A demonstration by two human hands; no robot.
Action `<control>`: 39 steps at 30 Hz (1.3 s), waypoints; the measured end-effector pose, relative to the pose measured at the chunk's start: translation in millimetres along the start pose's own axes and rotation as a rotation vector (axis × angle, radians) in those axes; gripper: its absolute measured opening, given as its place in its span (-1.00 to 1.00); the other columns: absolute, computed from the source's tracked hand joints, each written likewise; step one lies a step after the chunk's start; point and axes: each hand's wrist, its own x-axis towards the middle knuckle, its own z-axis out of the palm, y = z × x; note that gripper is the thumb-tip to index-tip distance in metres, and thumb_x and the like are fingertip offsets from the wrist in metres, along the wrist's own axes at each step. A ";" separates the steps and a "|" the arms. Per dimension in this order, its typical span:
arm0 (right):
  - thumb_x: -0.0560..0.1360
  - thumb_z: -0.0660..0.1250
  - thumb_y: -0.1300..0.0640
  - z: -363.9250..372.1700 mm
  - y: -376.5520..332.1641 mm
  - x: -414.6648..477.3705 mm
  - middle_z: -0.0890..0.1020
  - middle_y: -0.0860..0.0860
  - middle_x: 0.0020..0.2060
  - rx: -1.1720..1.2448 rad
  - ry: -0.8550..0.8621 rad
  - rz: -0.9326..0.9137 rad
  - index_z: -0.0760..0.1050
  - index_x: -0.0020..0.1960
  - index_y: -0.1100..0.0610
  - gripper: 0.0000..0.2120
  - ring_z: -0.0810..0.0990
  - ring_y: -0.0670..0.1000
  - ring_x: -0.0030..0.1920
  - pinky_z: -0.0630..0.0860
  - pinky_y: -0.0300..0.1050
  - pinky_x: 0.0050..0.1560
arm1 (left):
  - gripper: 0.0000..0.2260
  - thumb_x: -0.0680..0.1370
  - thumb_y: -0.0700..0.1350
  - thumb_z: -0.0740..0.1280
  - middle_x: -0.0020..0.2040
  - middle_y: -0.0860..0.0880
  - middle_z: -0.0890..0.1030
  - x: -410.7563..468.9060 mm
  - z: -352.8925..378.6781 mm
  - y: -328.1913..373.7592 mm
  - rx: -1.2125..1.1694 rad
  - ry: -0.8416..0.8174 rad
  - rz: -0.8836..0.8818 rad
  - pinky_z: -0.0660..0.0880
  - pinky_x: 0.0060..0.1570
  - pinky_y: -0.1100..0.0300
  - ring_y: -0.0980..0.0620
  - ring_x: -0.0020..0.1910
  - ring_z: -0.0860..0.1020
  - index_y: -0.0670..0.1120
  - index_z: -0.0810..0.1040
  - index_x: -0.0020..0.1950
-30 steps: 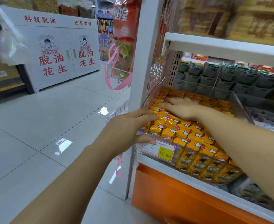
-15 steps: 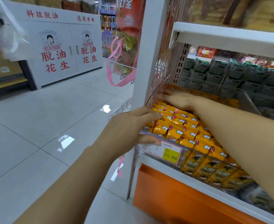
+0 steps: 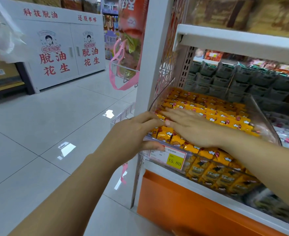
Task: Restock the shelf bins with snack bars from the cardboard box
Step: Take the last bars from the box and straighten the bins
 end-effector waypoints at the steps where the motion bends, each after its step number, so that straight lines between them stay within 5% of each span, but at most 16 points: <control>1: 0.61 -0.18 -0.19 0.9 3.0 0.3 -0.06 -0.12 0.55 -0.038 -0.015 0.003 -0.08 0.55 -0.09 -0.46 -0.11 -0.05 0.53 -0.15 -0.03 0.51 | -0.43 0.42 0.33 0.17 0.19 0.02 0.58 0.3 0.6 -0.1 -0.007 -0.003 -0.002 0.49 -0.18 0.18 -0.02 0.01 0.62 0.03 0.52 0.28; 8: 0.63 -0.11 -0.16 -6.5 10.1 18.5 0.11 0.01 0.53 -0.112 -0.048 0.023 0.13 0.51 0.07 -0.47 0.01 0.03 0.52 0.02 0.08 0.48 | -0.47 0.45 0.30 0.15 0.21 0.06 0.57 -1.2 -0.5 0.2 -0.002 0.029 0.003 0.57 -0.23 0.13 0.01 0.01 0.62 0.09 0.44 0.34; 12: 0.64 -0.09 -0.11 -17.3 -3.0 -2.6 0.00 -0.06 0.55 -0.006 -0.140 -0.010 0.02 0.55 0.01 -0.49 -0.10 -0.02 0.54 -0.18 -0.10 0.49 | -0.43 0.46 0.31 0.10 0.27 0.06 0.55 -5.7 2.1 3.2 -0.017 0.023 -0.010 0.57 -0.14 0.13 0.02 0.09 0.61 0.05 0.48 0.35; 16: 0.58 0.10 -0.17 -14.1 -13.1 -20.8 0.23 -0.05 0.50 0.283 0.147 -0.048 0.18 0.51 -0.02 -0.46 0.15 -0.05 0.49 0.08 0.03 0.49 | -0.39 0.45 0.28 0.15 0.40 0.07 0.43 -6.9 1.5 5.5 -0.039 -0.013 -0.044 0.56 -0.01 0.03 -0.01 0.20 0.56 0.06 0.37 0.45; 19: 0.48 0.31 -0.14 -6.4 -22.5 -32.6 0.51 -0.08 0.21 0.187 0.307 -0.101 0.43 0.34 -0.02 -0.54 0.41 -0.03 0.24 0.33 -0.02 0.29 | -0.39 0.45 0.28 0.13 0.42 0.12 0.39 -10.3 -4.5 9.3 -0.108 -0.010 -0.090 0.53 0.04 0.10 0.09 0.16 0.52 0.12 0.28 0.48; 23: 0.47 0.36 -0.14 0.2 -23.7 -28.0 0.57 -0.13 0.03 0.105 0.328 -0.051 0.57 0.12 -0.08 -0.73 0.41 -0.03 0.10 0.30 0.01 0.20 | -0.61 0.59 0.02 0.24 0.27 0.11 0.48 -5.8 -15.5 6.3 -0.148 0.046 -0.223 0.35 -0.03 0.30 0.21 -0.07 0.40 0.09 0.36 0.43; 27: 0.44 0.39 -0.13 -0.4 -25.0 -23.5 0.57 -0.17 -0.08 0.135 0.314 -0.043 0.54 -0.10 -0.13 -0.89 0.38 -0.05 0.02 0.27 0.03 0.21 | -0.70 0.60 -0.08 0.28 0.28 0.08 0.51 -6.1 -14.5 7.5 -0.106 0.034 -0.173 0.36 0.03 0.29 0.09 0.13 0.50 0.03 0.49 0.34; 33: 0.51 0.20 -0.20 -17.5 -28.9 -37.8 0.54 -0.22 -0.25 -0.013 0.199 -0.069 0.58 -0.08 -0.16 -0.78 0.39 -0.08 -0.05 0.22 -0.03 0.18 | -0.72 0.59 -0.08 0.28 0.23 0.06 0.56 -7.0 -15.5 10.8 -0.145 0.009 -0.164 0.41 0.08 0.21 0.08 0.13 0.51 0.04 0.52 0.31; 36: 0.46 0.32 -0.18 -23.3 -39.8 -27.3 0.57 -0.23 -0.24 0.176 0.271 -0.042 0.58 0.05 -0.11 -0.76 0.48 -0.22 -0.19 0.45 -0.10 0.07 | -0.71 0.58 -0.11 0.31 0.22 0.06 0.55 -9.9 -14.8 8.9 -0.217 0.079 -0.171 0.41 0.00 0.26 0.17 -0.02 0.46 0.05 0.52 0.30; 39: 0.40 0.42 -0.14 -16.1 -52.2 -19.3 0.62 -0.05 -0.19 0.266 0.294 -0.033 0.60 0.00 0.02 -0.72 0.55 -0.11 -0.18 0.52 -0.07 -0.13 | -0.76 0.55 -0.15 0.35 0.19 0.00 0.50 -15.6 -14.7 5.1 -0.234 0.152 -0.172 0.47 -0.07 0.24 0.18 -0.12 0.41 -0.05 0.56 0.22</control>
